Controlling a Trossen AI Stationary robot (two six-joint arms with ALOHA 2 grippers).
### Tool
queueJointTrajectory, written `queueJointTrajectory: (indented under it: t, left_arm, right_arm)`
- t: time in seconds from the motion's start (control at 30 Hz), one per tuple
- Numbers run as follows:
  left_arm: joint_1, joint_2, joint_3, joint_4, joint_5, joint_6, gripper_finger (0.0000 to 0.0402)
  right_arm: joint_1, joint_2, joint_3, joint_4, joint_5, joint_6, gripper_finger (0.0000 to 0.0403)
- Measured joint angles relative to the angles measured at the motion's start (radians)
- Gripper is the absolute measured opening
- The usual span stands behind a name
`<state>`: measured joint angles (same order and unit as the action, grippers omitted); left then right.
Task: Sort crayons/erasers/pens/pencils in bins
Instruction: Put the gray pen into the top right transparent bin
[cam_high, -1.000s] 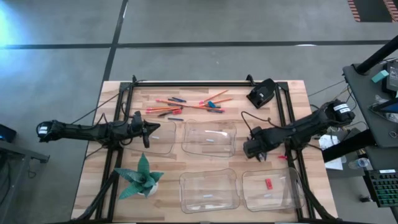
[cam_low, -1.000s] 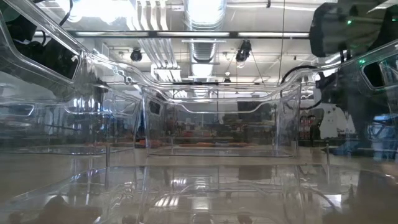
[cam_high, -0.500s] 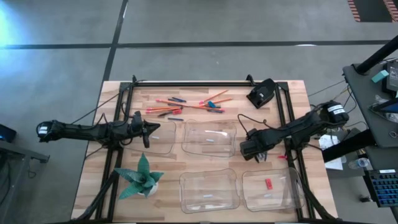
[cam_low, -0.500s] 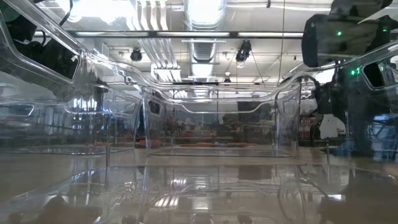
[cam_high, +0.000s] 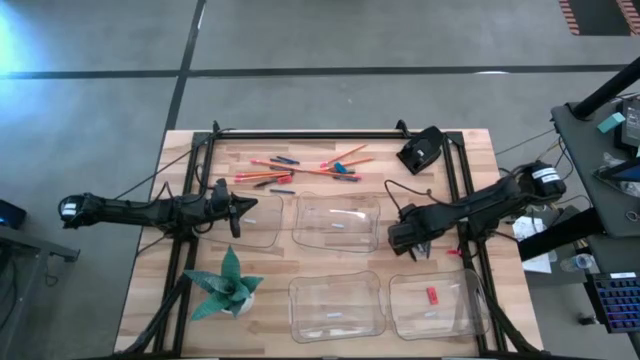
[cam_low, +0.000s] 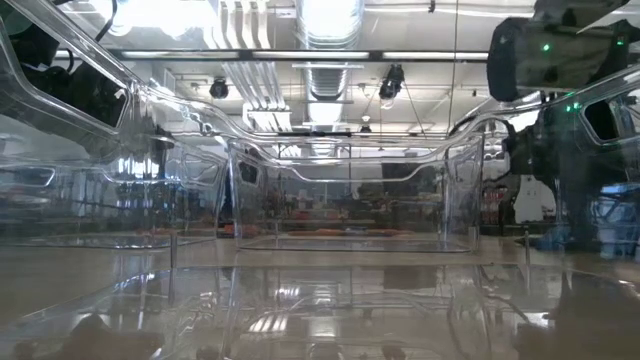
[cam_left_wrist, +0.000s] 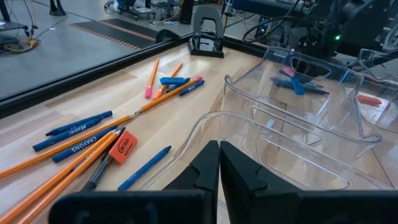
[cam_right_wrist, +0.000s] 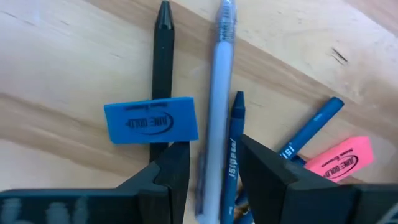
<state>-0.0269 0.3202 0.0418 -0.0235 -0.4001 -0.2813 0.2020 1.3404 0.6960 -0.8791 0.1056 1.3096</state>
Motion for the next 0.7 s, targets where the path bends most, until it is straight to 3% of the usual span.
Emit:
queueJointTrajectory:
  t: [0.23, 0.7]
  left_arm:
    - [0.0, 0.0, 0.0, 0.0, 0.0, 0.0, 0.0]
    - [0.0, 0.0, 0.0, 0.0, 0.0, 0.0, 0.0]
  right_arm:
    - [0.0, -0.028, 0.001, 0.004, 0.0, 0.014, 0.0116]
    - [0.0, 0.042, 0.001, 0.041, -0.008, 0.002, 0.0096]
